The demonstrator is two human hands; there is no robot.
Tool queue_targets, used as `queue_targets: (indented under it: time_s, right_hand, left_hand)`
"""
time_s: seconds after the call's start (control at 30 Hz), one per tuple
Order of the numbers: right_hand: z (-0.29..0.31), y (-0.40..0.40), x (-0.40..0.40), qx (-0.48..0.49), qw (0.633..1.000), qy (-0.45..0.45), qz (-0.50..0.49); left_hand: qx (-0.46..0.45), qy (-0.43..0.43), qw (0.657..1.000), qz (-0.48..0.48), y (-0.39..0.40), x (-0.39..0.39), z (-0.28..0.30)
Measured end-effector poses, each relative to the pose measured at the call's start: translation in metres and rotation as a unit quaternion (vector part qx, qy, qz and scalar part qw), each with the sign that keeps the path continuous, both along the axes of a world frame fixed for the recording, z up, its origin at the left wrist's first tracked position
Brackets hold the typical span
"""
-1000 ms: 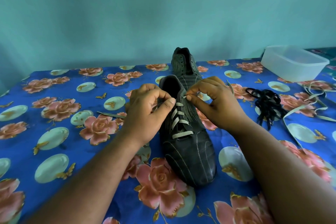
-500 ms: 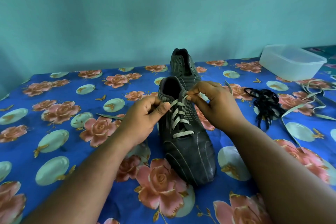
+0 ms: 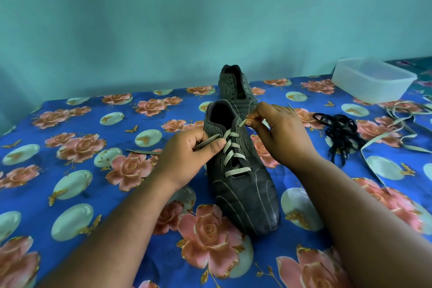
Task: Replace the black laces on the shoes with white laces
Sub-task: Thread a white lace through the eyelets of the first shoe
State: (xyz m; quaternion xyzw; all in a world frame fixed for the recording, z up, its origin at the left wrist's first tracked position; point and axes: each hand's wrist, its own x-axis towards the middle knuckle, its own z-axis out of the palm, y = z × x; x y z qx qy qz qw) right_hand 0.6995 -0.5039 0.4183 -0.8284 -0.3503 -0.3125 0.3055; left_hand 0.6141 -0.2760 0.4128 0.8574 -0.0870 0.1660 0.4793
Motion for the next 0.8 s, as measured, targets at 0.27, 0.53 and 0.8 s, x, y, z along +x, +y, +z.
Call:
queue_targets:
  time_s: [0.27,0.53,0.8]
  right_hand:
    - [-0.002,-0.001,0.003,0.007,0.999,0.033,-0.012]
    - [0.036,-0.01,-0.022,-0.029,0.984,0.165,-0.062]
    - [0.069,-0.046,-0.135,-0.012,0.934,0.352,0.067]
  left_hand:
    - [-0.022,0.003,1.0,0.002,-0.002,0.0,0.006]
    - [-0.095,0.11,0.989,0.029,0.008,-0.026,0.042]
    - [-0.121,0.107,0.986,0.032,-0.024,-0.14,0.08]
